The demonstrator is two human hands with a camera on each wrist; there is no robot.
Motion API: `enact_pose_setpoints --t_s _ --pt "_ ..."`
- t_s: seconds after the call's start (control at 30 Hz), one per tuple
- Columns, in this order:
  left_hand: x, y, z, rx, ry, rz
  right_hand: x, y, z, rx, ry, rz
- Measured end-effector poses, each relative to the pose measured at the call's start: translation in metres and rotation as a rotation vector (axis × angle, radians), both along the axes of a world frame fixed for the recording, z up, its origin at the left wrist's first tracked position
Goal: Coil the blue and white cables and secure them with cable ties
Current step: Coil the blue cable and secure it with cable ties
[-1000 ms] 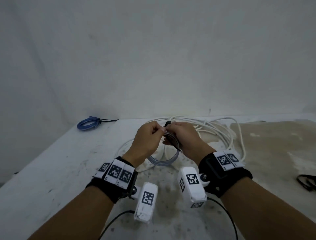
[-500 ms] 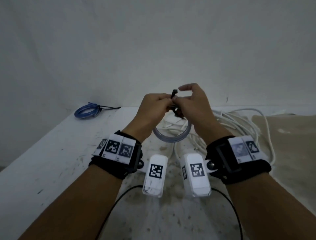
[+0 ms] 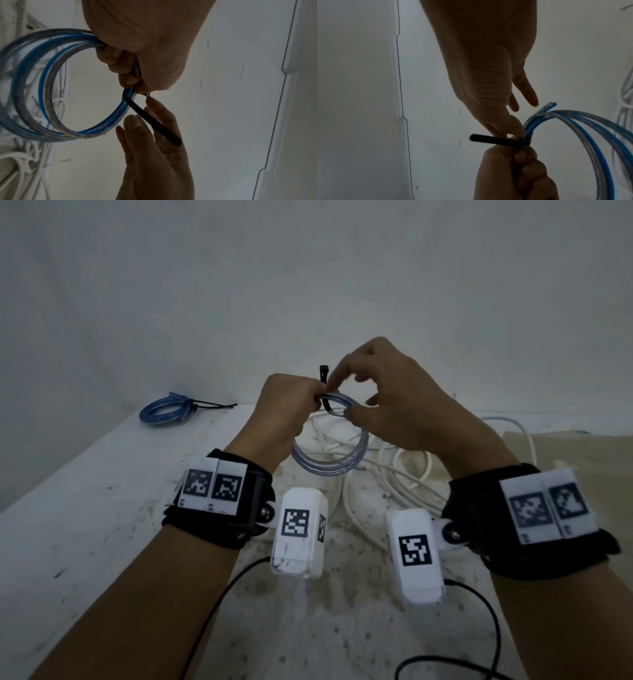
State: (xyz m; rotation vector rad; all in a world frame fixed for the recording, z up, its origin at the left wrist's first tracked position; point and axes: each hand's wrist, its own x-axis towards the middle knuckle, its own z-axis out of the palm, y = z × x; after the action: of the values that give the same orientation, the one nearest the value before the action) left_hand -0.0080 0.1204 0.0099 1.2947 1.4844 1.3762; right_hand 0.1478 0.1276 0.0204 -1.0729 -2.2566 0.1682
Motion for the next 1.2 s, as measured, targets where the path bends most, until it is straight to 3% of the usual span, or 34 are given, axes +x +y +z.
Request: enact_pose_setpoints --t_s 0.07,0.2,0.33,0.57,1.2 --pt "-0.003 -0.001 0.000 -0.015 0.011 -0.004 -0.001 -0.002 0.000 0.010 0.010 0.057" --pt "-0.002 0.002 -0.004 -0.034 -0.023 -0.035 -0.008 0.000 -0.006 0.050 0.249 0.103" --pt "0.001 0.001 -0.001 -0.026 -0.005 -0.061 -0.013 0.005 -0.007 0.030 0.407 -0.041" --pt "0.009 -0.001 -0.002 -0.003 0.004 -0.047 -0.018 0.005 -0.011 0.094 0.212 -0.204" --pt "0.008 0.003 -0.010 -0.032 0.194 -0.092 -0.015 -0.002 -0.005 0.087 0.193 -0.268"
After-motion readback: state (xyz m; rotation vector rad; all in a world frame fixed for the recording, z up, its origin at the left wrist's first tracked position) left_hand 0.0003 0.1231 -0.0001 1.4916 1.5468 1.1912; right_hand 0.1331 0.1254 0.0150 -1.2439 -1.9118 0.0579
